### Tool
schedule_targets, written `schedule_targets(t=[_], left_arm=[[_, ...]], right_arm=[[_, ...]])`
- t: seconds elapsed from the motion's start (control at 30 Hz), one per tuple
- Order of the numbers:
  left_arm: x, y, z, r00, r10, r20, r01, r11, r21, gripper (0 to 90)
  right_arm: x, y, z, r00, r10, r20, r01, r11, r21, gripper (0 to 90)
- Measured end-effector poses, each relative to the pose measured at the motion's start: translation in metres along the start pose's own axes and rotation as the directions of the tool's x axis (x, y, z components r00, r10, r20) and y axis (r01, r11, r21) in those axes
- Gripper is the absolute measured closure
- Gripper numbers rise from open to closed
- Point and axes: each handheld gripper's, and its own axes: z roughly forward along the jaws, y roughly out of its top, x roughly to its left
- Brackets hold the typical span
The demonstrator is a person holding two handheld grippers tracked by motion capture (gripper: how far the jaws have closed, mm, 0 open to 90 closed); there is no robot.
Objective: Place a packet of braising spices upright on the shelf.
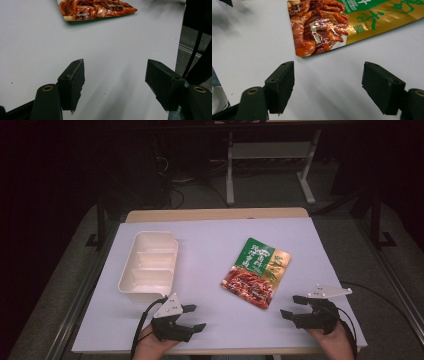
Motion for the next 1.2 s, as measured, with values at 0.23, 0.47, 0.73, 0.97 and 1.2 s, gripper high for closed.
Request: schedule_targets(t=[0.23, 0.47, 0.73, 0.97, 1.2], left_arm=[[0.005, 0.015, 0.007, 0.9998, 0.016, -0.013, -0.016, 0.9998, 0.015, 33.1], [0.011, 0.041, 0.024, 0.9994, 0.033, -0.014, -0.033, 0.9992, 0.021, 37.1], [0.019, 0.068, 0.051, 0.9986, 0.052, -0.012, -0.051, 0.9984, 0.024, 46.1], [0.031, 0.081, 0.067, 0.9991, 0.036, -0.021, -0.035, 0.9986, 0.039, 52.7], [0.038, 0.089, 0.086, 0.9986, 0.036, -0.038, -0.033, 0.9976, 0.061, 64.8]], right_arm=[[0.001, 0.001, -0.008, 0.9995, -0.029, 0.012, 0.029, 1.0, -0.009, 26.7], [-0.001, 0.003, -0.007, 0.9993, -0.031, 0.019, 0.032, 0.999, -0.01, 26.7], [-0.001, 0.003, -0.004, 0.9984, -0.05, 0.028, 0.05, 0.999, 0.001, 26.5], [-0.006, 0.001, -0.007, 0.9979, -0.031, 0.057, 0.031, 0.999, -0.006, 25.7], [-0.008, -0.001, -0.007, 0.9979, -0.018, 0.062, 0.018, 1.0, -0.003, 25.5]])
